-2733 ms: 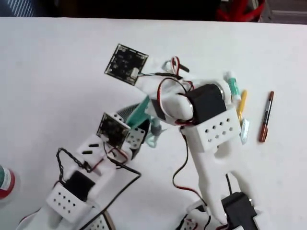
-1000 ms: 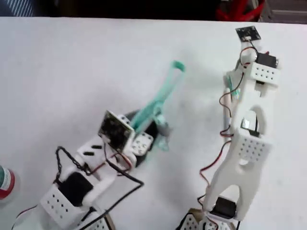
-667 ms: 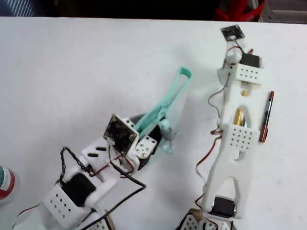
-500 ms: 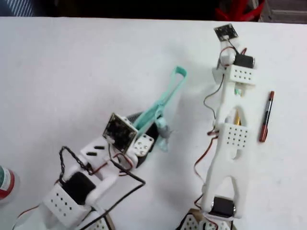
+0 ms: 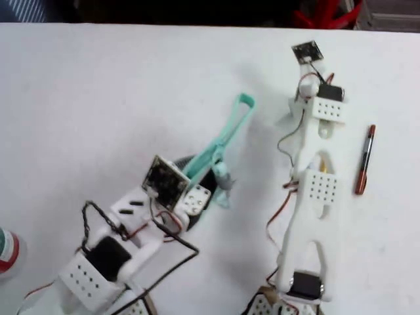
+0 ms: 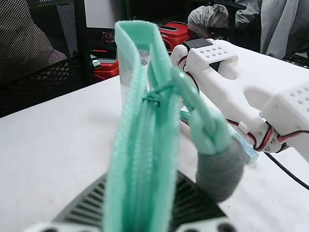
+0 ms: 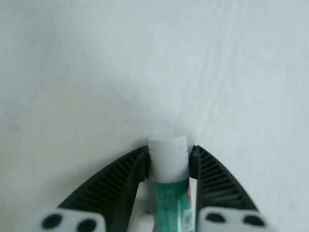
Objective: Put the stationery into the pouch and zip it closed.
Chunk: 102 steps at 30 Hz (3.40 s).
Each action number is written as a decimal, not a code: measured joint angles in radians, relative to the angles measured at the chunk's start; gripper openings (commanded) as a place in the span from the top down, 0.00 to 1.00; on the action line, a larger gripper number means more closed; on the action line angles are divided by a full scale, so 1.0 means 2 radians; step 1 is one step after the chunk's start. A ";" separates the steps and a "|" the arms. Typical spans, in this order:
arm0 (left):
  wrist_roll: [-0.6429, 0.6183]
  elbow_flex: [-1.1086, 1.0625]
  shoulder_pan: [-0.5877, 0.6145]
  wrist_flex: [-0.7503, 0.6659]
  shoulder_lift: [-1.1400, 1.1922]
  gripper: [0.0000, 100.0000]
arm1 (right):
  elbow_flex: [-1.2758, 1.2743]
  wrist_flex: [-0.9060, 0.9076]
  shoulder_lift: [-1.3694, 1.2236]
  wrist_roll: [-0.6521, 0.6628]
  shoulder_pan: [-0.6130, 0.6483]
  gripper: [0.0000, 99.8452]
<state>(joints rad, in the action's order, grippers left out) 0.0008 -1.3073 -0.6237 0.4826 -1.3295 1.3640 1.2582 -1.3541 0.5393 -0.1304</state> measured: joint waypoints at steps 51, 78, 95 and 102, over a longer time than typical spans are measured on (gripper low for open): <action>0.002 -0.012 -0.021 -0.005 -0.008 0.98 | -0.760 -0.133 1.056 -0.208 0.253 0.98; -0.038 -0.012 0.028 -0.011 -0.001 0.85 | -1.023 -0.499 1.095 -0.265 0.260 0.98; -0.044 -0.012 0.040 -0.003 -0.001 0.85 | -1.022 -0.461 1.081 -0.267 0.259 0.98; -0.045 -0.012 0.052 -0.003 -0.001 0.85 | -1.088 -0.429 1.182 -0.266 0.288 0.98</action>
<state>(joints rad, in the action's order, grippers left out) -0.0898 -1.3318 -0.5194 0.4764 -1.3311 -0.8117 0.4005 1.0104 0.0069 0.4450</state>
